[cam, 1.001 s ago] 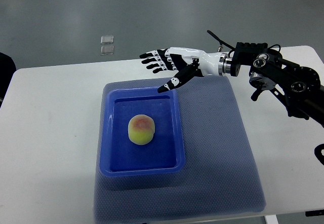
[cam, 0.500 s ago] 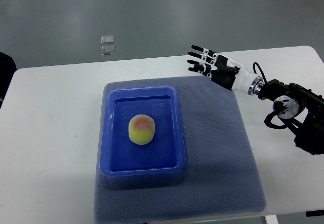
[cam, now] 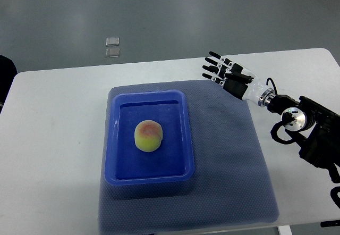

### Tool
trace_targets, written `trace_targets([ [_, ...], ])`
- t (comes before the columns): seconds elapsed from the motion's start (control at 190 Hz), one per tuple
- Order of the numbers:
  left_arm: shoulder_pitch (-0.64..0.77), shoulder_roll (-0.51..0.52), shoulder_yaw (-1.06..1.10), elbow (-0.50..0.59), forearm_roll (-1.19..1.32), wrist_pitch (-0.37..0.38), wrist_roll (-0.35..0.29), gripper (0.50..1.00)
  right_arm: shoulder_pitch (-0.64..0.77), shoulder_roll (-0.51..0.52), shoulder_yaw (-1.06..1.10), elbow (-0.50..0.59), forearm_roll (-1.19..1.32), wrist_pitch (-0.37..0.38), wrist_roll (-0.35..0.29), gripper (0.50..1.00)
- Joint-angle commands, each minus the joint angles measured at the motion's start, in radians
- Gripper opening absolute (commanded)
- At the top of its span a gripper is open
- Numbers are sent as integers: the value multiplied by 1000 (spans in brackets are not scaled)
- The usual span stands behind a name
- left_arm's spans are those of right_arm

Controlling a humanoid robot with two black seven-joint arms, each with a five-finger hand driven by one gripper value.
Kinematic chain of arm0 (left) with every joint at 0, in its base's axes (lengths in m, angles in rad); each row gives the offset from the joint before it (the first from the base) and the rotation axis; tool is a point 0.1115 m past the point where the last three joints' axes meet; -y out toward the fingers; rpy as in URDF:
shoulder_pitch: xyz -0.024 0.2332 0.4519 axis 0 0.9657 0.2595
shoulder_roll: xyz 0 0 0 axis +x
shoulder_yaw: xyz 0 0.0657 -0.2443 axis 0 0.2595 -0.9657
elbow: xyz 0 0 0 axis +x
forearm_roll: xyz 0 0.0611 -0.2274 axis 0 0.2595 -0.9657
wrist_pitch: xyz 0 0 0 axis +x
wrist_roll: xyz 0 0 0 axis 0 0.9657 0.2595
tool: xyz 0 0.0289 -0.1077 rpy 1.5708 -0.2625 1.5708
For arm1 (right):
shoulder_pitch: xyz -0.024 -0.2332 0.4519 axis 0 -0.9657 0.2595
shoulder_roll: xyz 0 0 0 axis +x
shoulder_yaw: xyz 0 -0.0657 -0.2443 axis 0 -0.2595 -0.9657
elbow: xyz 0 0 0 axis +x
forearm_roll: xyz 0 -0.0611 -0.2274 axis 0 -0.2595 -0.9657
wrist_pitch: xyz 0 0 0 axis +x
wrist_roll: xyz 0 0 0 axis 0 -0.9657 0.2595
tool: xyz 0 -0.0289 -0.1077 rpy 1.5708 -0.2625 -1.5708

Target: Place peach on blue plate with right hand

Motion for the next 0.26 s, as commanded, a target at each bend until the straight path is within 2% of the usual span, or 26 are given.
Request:
trace_targets([
  [0.0, 0, 0, 0, -10, 0, -1, -1, 1000, -4, 3, -18, -1, -2, 2, 1, 930],
  [0.258, 0, 0, -1, -11, 0, -1, -4, 1000, -19, 3, -3, -1, 1, 13, 2, 930],
])
